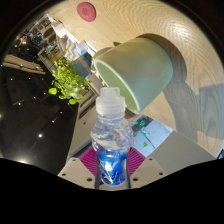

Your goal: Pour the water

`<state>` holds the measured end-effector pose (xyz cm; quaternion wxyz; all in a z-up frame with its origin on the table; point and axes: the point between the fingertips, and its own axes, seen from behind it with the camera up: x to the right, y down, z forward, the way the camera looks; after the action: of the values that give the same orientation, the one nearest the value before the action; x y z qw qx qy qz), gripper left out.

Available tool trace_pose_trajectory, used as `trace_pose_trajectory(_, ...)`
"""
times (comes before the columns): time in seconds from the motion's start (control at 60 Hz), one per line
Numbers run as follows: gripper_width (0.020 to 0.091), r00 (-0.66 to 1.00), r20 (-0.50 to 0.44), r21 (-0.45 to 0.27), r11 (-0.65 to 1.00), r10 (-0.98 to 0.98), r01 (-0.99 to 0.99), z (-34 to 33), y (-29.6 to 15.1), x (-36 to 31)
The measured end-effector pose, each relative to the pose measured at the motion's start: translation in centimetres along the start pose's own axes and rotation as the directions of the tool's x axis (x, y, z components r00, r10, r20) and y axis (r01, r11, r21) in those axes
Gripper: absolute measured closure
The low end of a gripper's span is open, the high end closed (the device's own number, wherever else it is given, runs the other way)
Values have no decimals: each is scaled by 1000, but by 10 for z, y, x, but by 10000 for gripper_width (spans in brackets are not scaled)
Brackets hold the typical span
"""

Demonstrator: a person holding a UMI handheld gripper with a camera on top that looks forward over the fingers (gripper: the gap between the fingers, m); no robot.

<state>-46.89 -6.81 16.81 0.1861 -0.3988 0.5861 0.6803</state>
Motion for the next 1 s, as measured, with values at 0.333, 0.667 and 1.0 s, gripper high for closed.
trace_pose_trajectory(0.333, 768, 898, -131, -100, 907, -420, 410, -9, 21, -12)
trace_pose_trajectory(0.667, 763, -34, -123, -160, -14, -992, 987, -38, -22, -142)
trace_pose_trajectory(1.0, 763, -533, -190, -268, -479, -825, 836, -73, -170, -175)
